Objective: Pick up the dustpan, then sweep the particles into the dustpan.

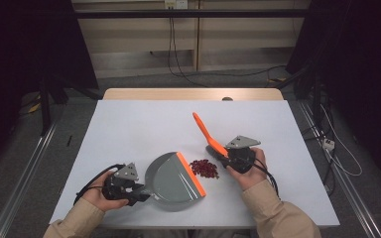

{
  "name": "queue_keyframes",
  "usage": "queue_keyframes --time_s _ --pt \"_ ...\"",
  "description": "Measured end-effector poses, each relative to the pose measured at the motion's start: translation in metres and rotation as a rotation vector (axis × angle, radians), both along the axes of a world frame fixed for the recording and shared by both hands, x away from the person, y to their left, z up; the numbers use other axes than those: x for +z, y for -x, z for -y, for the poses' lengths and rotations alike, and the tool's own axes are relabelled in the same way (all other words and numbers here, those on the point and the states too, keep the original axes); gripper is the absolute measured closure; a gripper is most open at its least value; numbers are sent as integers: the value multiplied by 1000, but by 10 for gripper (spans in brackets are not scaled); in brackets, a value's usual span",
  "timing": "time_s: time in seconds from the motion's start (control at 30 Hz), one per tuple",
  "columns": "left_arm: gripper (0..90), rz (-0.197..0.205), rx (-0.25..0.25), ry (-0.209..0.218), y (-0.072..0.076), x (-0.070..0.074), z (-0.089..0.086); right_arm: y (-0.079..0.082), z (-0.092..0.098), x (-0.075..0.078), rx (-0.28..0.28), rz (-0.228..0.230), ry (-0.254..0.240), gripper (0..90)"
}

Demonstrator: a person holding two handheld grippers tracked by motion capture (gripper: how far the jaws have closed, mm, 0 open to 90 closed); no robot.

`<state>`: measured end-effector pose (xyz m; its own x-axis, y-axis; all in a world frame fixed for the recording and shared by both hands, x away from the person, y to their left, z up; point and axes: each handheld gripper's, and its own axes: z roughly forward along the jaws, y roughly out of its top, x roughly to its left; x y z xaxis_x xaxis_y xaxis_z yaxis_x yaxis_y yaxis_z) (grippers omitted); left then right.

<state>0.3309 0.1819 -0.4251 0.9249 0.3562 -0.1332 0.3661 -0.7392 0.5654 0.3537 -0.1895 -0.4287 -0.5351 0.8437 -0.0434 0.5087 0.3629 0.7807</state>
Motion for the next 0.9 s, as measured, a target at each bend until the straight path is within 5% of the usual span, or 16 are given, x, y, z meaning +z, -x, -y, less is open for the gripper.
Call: queue_keyframes --time_s 0.53,0.9 --pt "628 -3 -4 -5 0 1 2 8 -11 -1 -18 12 17 709" --pt "627 -7 -7 -3 -1 1 5 11 -18 -2 -23 -6 -16 704"
